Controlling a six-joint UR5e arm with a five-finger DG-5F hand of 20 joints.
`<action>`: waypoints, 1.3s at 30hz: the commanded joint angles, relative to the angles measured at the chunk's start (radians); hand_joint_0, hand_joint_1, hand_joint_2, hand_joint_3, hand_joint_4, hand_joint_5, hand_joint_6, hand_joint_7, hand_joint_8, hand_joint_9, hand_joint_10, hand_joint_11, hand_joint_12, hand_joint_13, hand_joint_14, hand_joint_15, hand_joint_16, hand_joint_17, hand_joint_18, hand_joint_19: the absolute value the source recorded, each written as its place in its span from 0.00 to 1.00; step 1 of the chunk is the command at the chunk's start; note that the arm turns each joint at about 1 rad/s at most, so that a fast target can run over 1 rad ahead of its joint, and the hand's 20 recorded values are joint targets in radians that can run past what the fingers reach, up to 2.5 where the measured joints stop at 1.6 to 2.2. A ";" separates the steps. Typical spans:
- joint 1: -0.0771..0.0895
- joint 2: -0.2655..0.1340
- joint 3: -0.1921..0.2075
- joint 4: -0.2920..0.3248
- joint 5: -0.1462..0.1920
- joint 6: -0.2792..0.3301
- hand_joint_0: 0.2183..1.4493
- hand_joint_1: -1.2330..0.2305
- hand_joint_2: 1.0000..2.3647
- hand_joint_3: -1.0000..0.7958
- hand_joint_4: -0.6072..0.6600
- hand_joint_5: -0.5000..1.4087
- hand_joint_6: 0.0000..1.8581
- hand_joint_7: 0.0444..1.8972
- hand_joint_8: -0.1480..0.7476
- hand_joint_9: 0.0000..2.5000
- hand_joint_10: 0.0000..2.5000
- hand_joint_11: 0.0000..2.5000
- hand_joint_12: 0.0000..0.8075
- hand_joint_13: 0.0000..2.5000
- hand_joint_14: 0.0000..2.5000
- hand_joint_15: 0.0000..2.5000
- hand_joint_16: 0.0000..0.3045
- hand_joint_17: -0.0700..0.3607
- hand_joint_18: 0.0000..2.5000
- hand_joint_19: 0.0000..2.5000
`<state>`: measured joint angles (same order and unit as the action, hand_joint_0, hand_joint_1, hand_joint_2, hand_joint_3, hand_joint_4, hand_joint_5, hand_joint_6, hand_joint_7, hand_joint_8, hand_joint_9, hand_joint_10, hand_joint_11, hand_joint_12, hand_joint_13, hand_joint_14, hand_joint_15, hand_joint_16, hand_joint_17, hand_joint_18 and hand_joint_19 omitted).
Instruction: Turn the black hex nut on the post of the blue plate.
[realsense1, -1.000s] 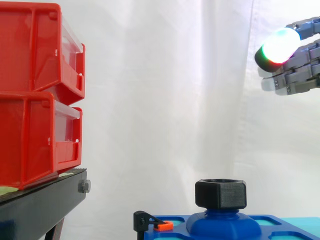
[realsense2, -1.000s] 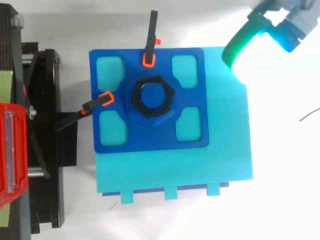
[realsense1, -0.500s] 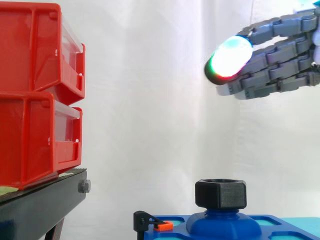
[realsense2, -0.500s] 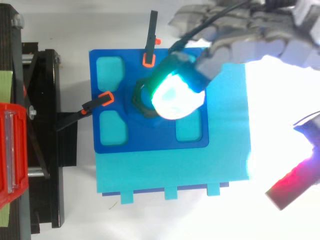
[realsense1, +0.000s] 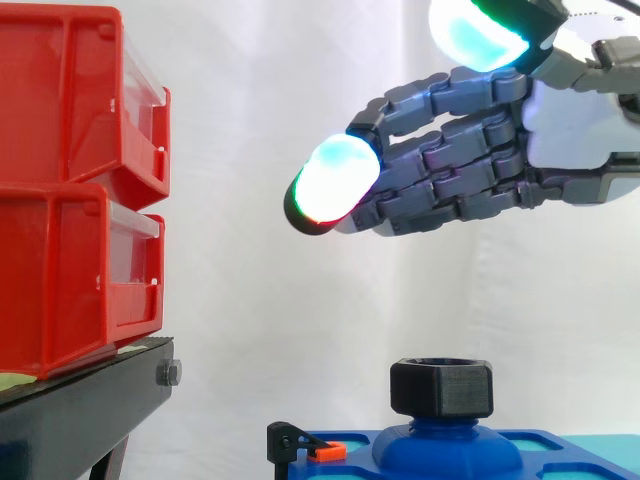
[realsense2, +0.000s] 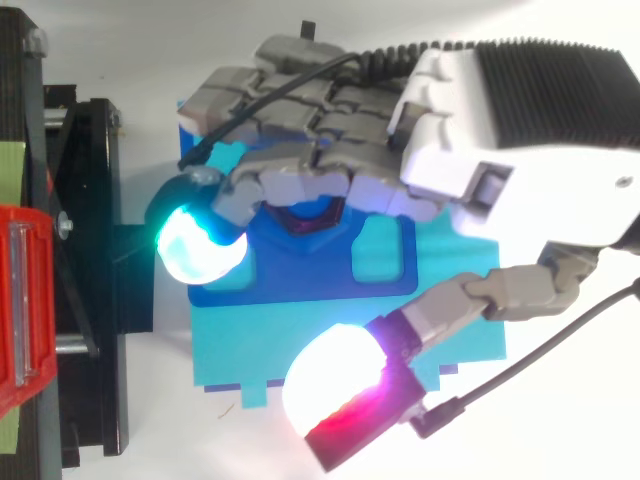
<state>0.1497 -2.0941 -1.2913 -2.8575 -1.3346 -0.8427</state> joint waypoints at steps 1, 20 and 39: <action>0.011 -0.023 0.010 0.012 0.006 -0.015 0.20 0.62 0.00 0.28 0.61 0.14 0.27 0.40 0.43 0.03 0.00 0.00 0.46 0.02 0.00 0.01 0.20 0.47 0.00 0.03; 0.025 -0.089 0.020 0.024 0.026 -0.068 0.20 0.62 0.00 0.28 0.62 0.14 0.27 0.43 0.43 0.03 0.00 0.00 0.46 0.01 0.00 0.01 0.20 0.47 0.00 0.03; 0.007 -0.089 0.020 -0.048 0.009 -0.091 0.20 0.62 0.00 0.28 0.63 0.15 0.27 0.46 0.43 0.03 0.00 0.00 0.46 0.01 0.00 0.01 0.20 0.47 0.00 0.03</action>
<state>0.1603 -2.1827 -1.2716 -2.8934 -1.3181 -0.9321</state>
